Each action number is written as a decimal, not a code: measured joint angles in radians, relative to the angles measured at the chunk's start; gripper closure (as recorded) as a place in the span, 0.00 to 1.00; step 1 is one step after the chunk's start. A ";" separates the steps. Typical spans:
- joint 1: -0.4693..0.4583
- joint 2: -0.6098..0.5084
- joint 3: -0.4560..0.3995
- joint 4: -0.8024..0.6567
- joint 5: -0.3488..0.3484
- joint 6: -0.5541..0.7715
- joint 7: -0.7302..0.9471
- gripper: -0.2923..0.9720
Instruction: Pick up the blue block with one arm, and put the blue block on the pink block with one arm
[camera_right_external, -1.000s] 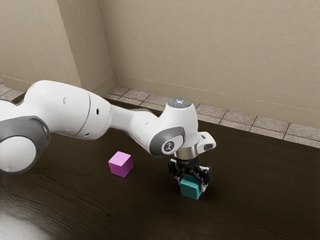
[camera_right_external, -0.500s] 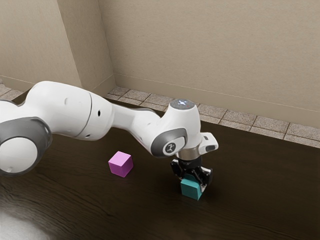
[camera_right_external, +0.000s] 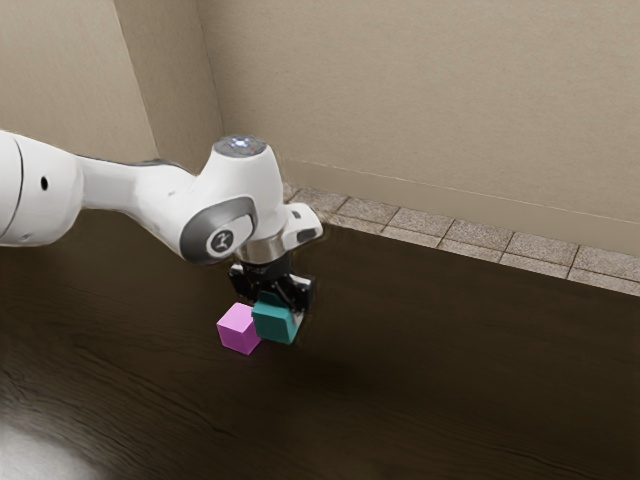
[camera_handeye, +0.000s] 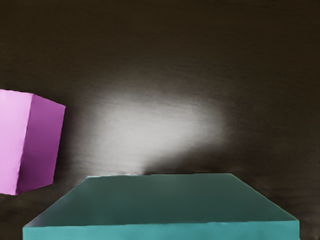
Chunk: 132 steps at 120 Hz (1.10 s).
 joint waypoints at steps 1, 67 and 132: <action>0.001 -0.008 0.006 -0.008 0.000 0.000 0.003 0.48; 0.097 0.044 0.087 -0.013 -0.016 -0.010 0.244 0.49; 0.046 0.133 0.093 0.081 -0.079 -0.017 0.376 0.49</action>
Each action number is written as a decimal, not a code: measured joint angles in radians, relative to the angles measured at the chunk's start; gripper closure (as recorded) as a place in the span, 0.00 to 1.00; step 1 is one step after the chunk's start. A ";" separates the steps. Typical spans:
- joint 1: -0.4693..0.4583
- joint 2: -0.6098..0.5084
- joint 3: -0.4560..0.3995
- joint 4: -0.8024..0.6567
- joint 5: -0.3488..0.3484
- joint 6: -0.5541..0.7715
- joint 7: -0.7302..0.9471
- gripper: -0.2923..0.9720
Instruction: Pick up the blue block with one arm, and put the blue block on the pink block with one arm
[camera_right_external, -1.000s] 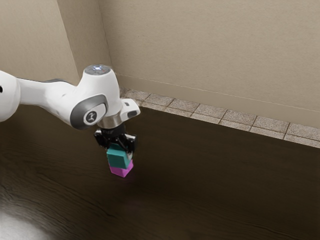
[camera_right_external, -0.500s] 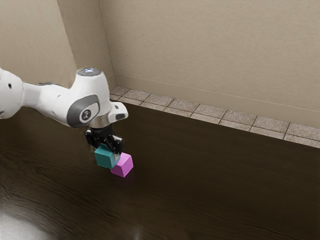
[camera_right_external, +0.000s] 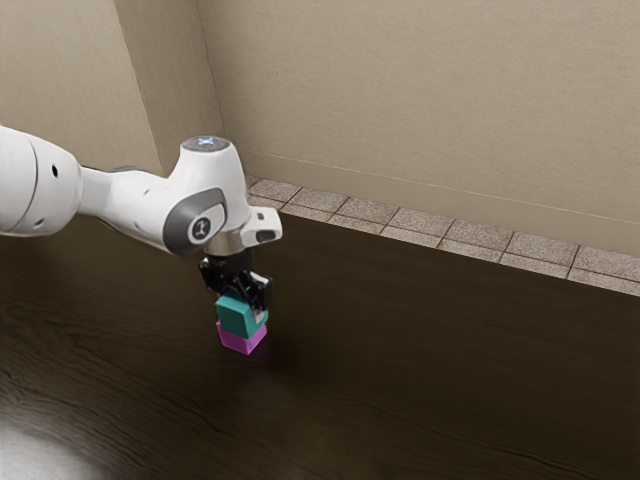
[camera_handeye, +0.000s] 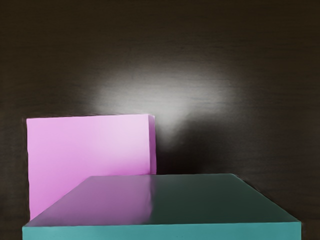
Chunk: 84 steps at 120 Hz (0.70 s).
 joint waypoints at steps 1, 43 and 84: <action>0.002 0.001 0.000 0.001 0.000 0.000 0.001 0.49; 0.058 0.035 0.000 0.038 -0.040 -0.004 0.058 0.49; 0.071 0.073 0.000 0.084 -0.047 -0.003 0.095 0.49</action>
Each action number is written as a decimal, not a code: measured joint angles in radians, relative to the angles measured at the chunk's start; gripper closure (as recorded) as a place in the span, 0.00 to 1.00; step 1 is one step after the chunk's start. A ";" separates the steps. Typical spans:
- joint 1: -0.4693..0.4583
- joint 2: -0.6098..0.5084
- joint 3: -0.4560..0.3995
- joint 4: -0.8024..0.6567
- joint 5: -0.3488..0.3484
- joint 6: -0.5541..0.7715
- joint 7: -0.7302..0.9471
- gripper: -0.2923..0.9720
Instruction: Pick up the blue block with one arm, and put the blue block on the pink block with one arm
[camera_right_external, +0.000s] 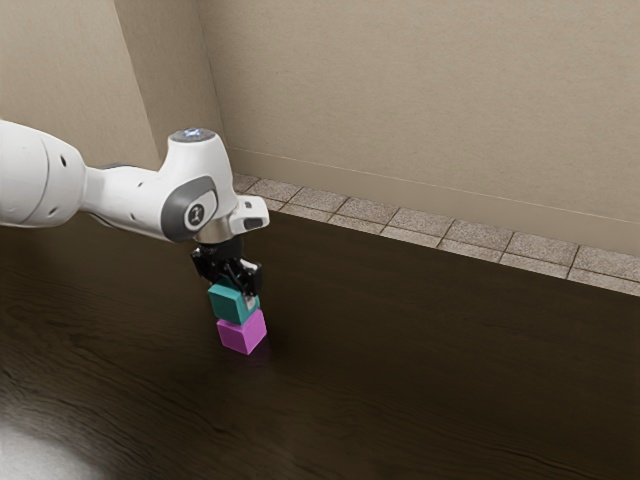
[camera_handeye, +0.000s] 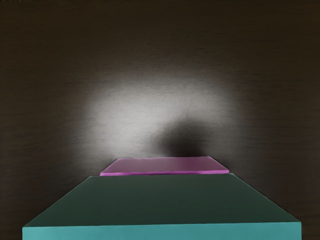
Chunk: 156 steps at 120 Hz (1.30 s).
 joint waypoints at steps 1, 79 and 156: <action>0.000 0.000 0.000 0.000 0.000 0.000 0.001 0.49; 0.000 -0.006 -0.001 -0.009 -0.023 0.000 0.030 0.48; -0.022 -0.243 0.045 0.087 -0.039 -0.238 0.036 0.24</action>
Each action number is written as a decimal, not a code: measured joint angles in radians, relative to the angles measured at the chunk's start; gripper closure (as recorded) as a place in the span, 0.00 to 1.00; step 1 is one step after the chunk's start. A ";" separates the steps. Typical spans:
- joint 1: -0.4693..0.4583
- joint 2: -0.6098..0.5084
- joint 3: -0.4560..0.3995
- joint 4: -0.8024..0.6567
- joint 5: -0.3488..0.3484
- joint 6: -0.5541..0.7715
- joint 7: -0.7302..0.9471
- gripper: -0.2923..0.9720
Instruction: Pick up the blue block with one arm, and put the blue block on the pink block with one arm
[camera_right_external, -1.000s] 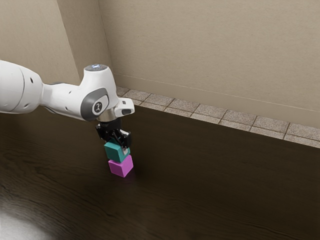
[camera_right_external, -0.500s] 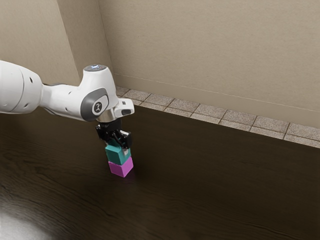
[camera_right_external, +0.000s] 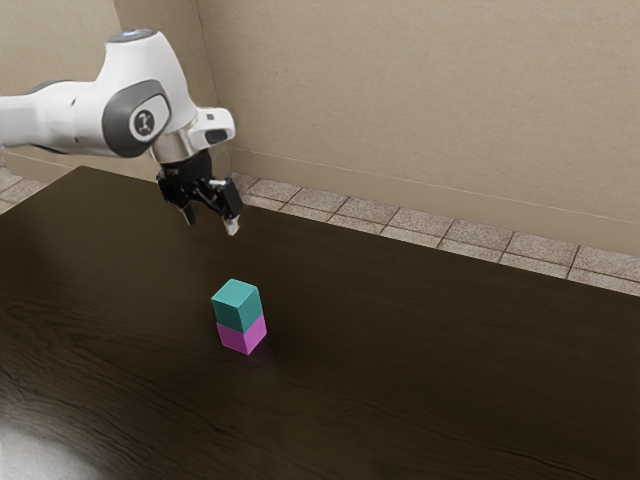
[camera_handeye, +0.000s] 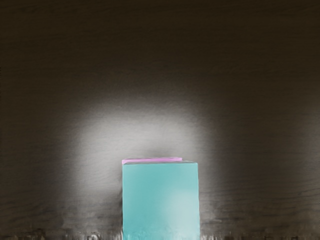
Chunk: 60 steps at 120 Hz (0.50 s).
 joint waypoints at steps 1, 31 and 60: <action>0.000 0.000 0.001 0.000 0.000 -0.004 0.000 0.24; 0.019 0.004 0.007 -0.001 0.002 -0.072 0.000 0.24; 0.035 0.004 0.013 -0.002 0.002 -0.090 -0.001 0.23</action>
